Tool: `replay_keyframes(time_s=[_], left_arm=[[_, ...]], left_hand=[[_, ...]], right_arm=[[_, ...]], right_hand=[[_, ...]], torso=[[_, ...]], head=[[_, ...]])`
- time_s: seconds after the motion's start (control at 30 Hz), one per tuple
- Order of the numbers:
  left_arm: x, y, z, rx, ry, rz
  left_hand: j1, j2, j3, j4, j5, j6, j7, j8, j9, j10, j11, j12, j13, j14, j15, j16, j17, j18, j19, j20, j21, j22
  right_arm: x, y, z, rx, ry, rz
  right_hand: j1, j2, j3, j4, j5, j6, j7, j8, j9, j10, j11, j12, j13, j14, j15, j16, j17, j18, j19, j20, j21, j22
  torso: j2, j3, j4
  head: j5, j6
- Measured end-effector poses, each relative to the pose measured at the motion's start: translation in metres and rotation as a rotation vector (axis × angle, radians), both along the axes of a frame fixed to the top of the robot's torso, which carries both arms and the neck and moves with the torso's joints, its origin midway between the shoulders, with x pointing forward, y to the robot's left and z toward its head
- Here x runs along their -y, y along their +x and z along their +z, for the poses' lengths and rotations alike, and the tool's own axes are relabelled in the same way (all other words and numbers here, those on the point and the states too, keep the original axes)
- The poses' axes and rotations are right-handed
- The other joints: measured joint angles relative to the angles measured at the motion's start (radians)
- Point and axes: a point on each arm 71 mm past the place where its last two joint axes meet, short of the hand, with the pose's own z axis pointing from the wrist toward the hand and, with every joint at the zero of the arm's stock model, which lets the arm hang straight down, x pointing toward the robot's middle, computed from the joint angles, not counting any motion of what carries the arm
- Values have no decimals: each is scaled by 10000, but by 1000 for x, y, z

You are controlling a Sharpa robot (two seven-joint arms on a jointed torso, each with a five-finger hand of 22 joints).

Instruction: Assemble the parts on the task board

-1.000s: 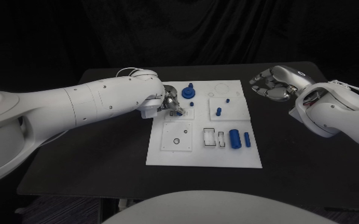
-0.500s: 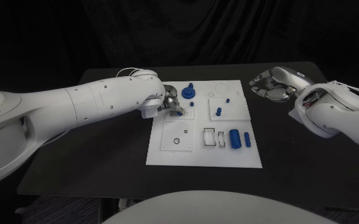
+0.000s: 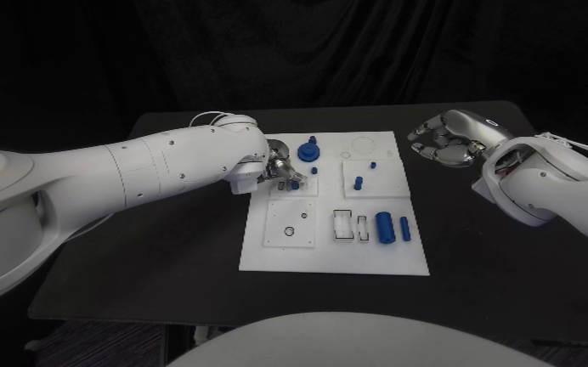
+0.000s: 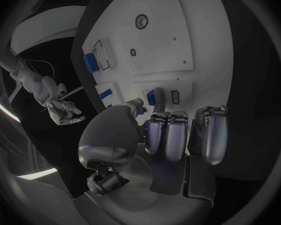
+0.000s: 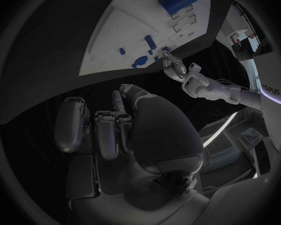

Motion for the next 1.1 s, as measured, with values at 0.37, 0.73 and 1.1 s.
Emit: replay_keyframes(time_s=[0.37, 0.73, 1.1], left_arm=[[-1, -1, -1, 9, -14, 36], [-6, -10, -2, 363, -162, 104], [-19, -1, 52, 1970, -213, 3]], left_hand=[[-449, 189, -481, 68, -301, 75, 69, -82, -68, 0, 0, 0, 0, 35, 35, 0, 0, 0, 0, 0, 0, 0], [-337, 296, -939, 21, -131, 480, -204, 531, 713, -10, -89, 0, 0, -10, -30, 0, 0, 0, 100, -22, 67, 0], [315, 363, -1117, -73, 778, 552, -277, 914, 1009, -15, -198, 0, 1, 15, -168, 0, 0, 1, 88, -164, 106, 0]], right_arm=[[0, 0, 0, -43, 18, -13], [3, -1, -1, -72, 14, -60], [6, -2, -1, -90, 4, -132]], right_hand=[[0, 0, 0, 0, 0, 0, 0, 0, 1, 0, 0, 0, 0, 0, 0, 0, 0, 0, 0, 0, 0, -1], [0, 0, 28, -28, 0, 0, 0, 0, -8, 0, 0, -40, 0, 0, 0, -39, 0, 0, 0, 0, -3, -1], [0, 0, 28, -28, 0, 0, 0, 0, -7, 0, 0, -40, 0, 0, 0, -39, 0, 0, 0, 0, -41, -2]], torso=[[-7, 2, 3], [9, -8, 10], [8, -12, 12]], head=[[8, 0], [37, 0], [118, 0]])
